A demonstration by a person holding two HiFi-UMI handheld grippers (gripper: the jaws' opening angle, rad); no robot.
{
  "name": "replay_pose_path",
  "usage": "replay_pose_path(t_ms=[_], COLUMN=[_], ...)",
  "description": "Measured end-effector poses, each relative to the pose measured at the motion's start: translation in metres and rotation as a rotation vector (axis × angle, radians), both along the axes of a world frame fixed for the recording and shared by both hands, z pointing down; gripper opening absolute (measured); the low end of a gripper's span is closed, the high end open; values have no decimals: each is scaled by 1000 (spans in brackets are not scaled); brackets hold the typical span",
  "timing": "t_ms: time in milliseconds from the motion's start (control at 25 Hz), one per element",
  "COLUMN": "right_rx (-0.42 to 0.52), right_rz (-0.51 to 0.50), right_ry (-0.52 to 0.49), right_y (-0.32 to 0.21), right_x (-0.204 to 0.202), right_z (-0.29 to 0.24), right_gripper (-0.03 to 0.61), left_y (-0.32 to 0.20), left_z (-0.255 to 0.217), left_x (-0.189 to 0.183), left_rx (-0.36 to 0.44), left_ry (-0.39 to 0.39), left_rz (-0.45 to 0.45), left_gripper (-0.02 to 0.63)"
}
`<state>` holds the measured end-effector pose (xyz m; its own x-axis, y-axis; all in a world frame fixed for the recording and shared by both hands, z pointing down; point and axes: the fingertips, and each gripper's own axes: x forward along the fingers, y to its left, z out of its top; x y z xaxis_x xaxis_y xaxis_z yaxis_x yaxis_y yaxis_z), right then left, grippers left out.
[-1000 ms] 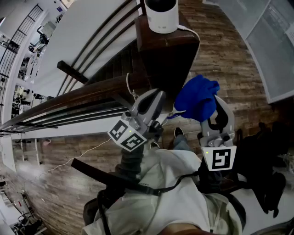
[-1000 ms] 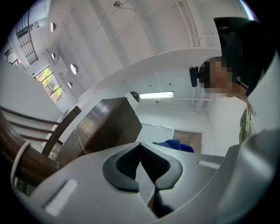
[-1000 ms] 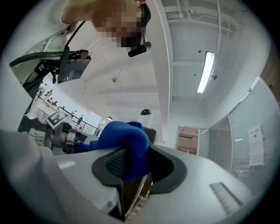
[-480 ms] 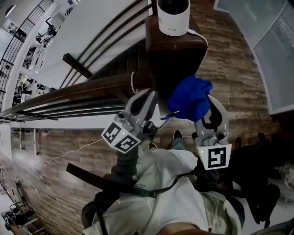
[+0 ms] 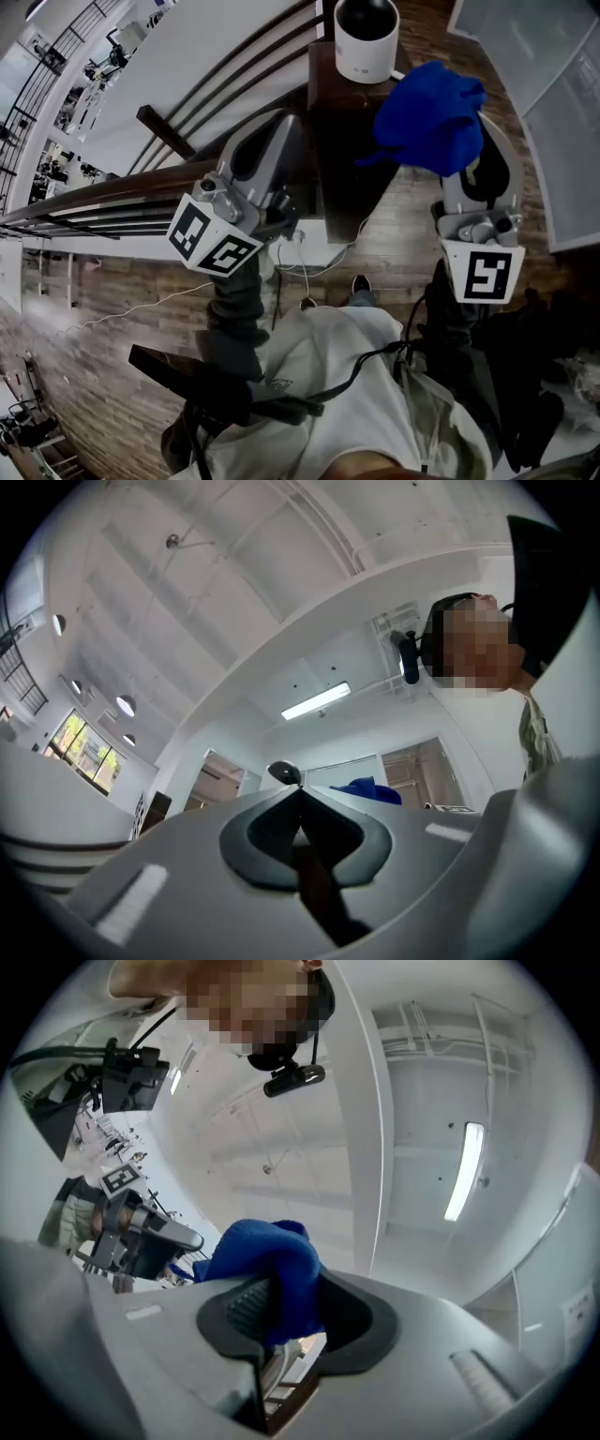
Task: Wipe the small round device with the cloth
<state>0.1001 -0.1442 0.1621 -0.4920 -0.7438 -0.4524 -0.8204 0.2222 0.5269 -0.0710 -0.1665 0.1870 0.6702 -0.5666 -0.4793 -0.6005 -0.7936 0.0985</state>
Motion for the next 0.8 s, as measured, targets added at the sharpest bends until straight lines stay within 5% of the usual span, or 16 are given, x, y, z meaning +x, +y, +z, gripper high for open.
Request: replay_pose_path(t_ms=[320,440,560,800], right_rx=[148,104,159,30], right_rz=[53,219,346,214], right_ry=[160,305,413,477], right_y=[-52,-77,-75,-66], right_x=[-39,-50,-54,-55], right_z=[-84,-71,-43,8], right_gripper=[112,112,110,112], left_y=[-35,-44,-44,-54], left_z=[-50,-58,-54,-42], left_x=[15,18,24,27], left_rx=[77,79,70,42], left_ry=[-53,-40,-37,-25], left_rz=[-1,-3,14,16], left_gripper=[0,0,0,0])
